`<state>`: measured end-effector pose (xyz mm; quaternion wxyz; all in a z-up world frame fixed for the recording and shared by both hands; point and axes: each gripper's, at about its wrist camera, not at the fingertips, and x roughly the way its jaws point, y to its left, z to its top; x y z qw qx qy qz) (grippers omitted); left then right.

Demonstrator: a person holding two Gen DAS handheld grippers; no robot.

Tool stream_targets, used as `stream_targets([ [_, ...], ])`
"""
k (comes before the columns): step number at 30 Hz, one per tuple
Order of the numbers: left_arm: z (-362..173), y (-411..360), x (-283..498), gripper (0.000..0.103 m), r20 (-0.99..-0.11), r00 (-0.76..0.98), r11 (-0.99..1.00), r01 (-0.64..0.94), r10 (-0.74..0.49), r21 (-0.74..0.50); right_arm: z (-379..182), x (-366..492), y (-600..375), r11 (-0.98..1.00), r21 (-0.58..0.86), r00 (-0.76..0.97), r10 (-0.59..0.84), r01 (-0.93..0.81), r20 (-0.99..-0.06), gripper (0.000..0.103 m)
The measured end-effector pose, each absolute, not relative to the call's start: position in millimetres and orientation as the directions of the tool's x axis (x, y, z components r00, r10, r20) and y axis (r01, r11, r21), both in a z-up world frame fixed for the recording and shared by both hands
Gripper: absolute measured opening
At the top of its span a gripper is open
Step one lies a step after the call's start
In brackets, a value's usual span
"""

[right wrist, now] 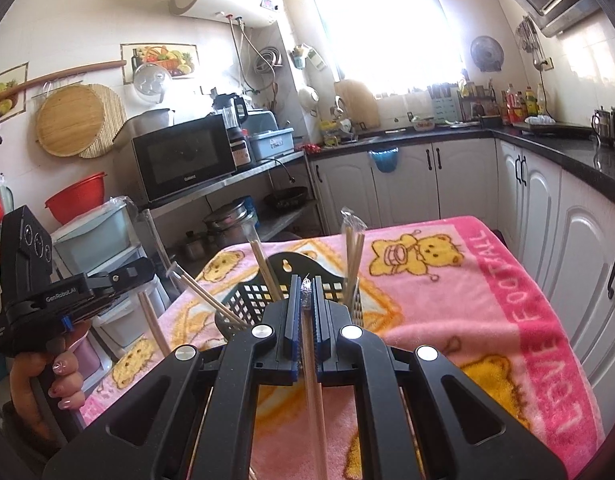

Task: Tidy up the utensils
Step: 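Lift both held chopsticks upright and carry them over the green caddy, then lower both held chopsticks into the caddy compartments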

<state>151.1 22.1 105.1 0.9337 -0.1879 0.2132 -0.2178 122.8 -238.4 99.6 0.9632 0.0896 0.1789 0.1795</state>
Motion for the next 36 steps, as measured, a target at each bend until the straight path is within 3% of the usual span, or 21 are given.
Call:
stream_targets([
  [22,139,-2,167,0.001,-0.239,0.798,0.797,0.423,-0.553,-0.431,126,129,-225,0.913,0.207,0.884,0.396,-0.351,-0.248,0.005],
  [36,173,-1,184,0.001,-0.182,0.824,0.805,0.435,-0.537,-0.405,170,147,-209,0.906,0.156,0.897,0.415,-0.393,-0.153,0.005],
])
